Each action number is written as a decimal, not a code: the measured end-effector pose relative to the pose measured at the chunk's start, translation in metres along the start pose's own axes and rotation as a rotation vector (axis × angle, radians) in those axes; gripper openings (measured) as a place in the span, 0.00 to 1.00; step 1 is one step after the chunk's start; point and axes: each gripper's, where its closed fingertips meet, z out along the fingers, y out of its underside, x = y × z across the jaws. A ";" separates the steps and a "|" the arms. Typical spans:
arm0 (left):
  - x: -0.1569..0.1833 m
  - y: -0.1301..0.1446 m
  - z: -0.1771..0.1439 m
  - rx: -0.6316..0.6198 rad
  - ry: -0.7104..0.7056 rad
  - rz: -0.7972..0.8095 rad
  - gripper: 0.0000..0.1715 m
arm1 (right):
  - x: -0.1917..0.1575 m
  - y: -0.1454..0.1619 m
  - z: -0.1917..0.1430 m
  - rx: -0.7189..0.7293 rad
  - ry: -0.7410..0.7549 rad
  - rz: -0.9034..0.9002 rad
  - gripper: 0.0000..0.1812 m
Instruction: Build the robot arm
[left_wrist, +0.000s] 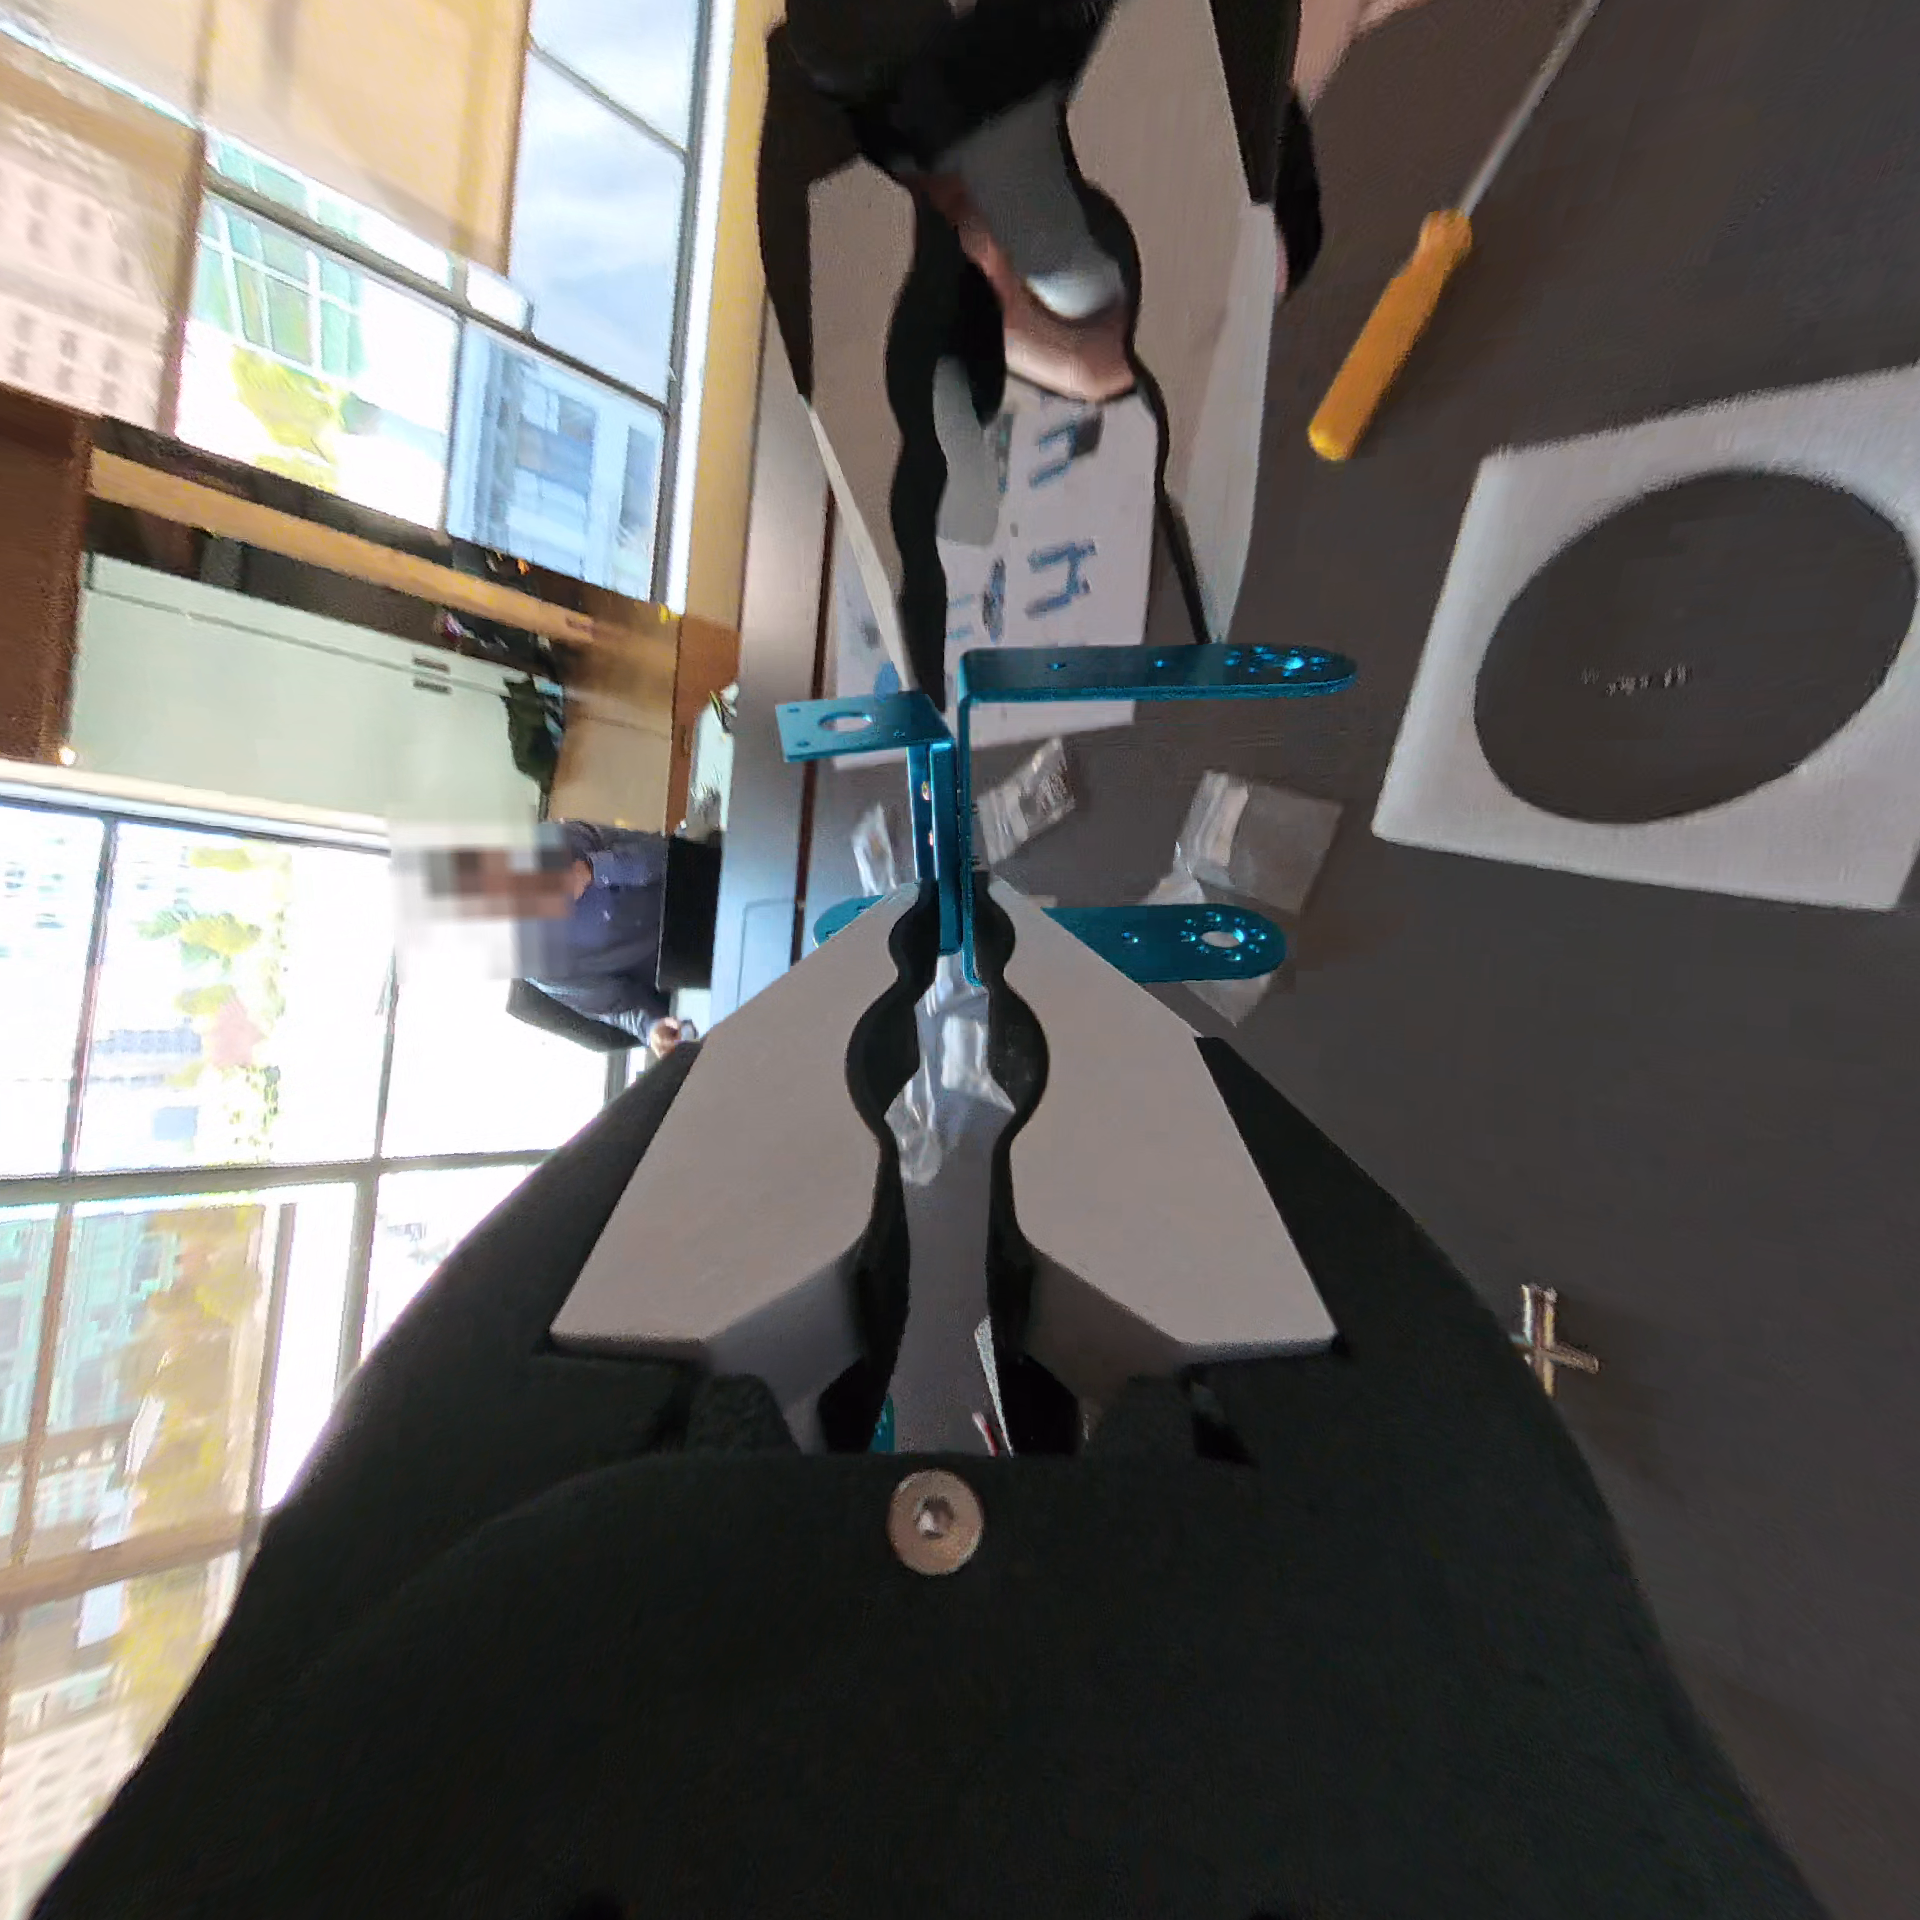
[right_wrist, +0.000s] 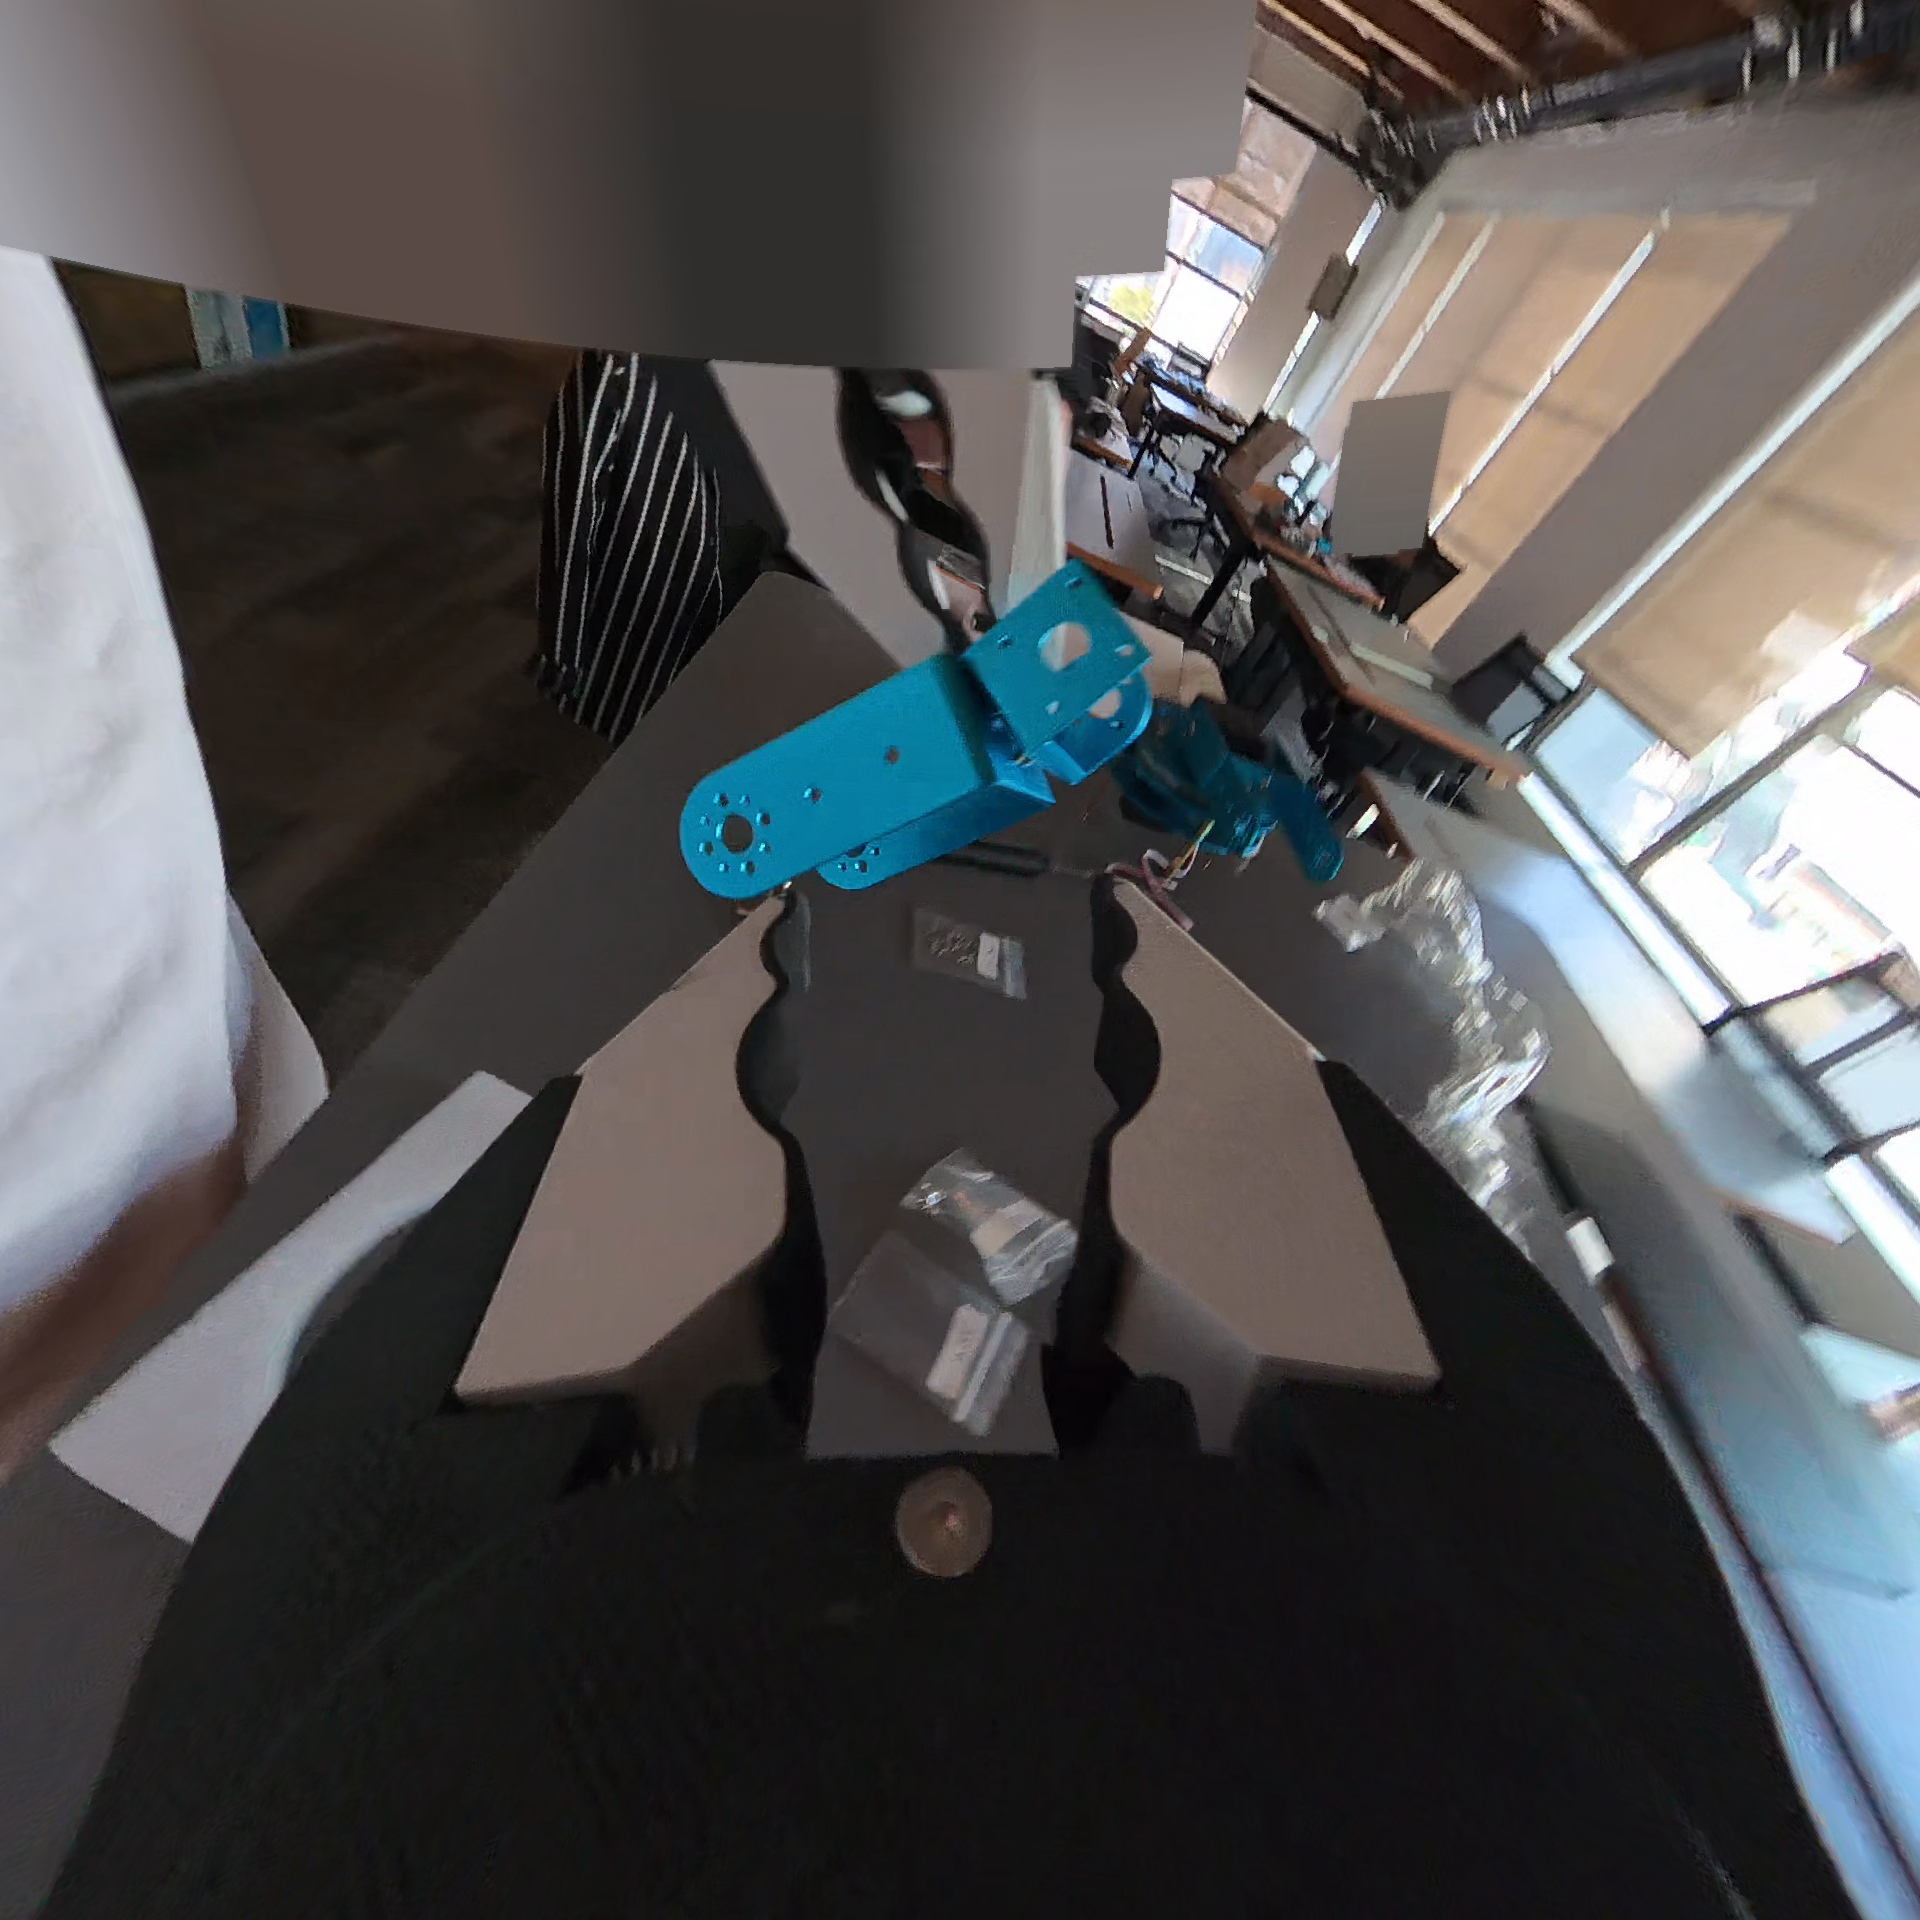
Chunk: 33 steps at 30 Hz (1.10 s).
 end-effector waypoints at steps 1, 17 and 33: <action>-0.005 -0.010 -0.005 0.046 0.005 -0.008 0.02 | 0.002 -0.009 -0.002 0.001 -0.006 -0.060 0.28; -0.024 -0.106 -0.056 0.586 0.086 -0.181 0.03 | -0.007 -0.121 -0.050 0.275 -0.072 -0.292 0.16; -0.054 -0.130 -0.071 0.817 0.154 -0.377 0.02 | 0.005 -0.172 -0.062 0.447 -0.271 -0.006 0.10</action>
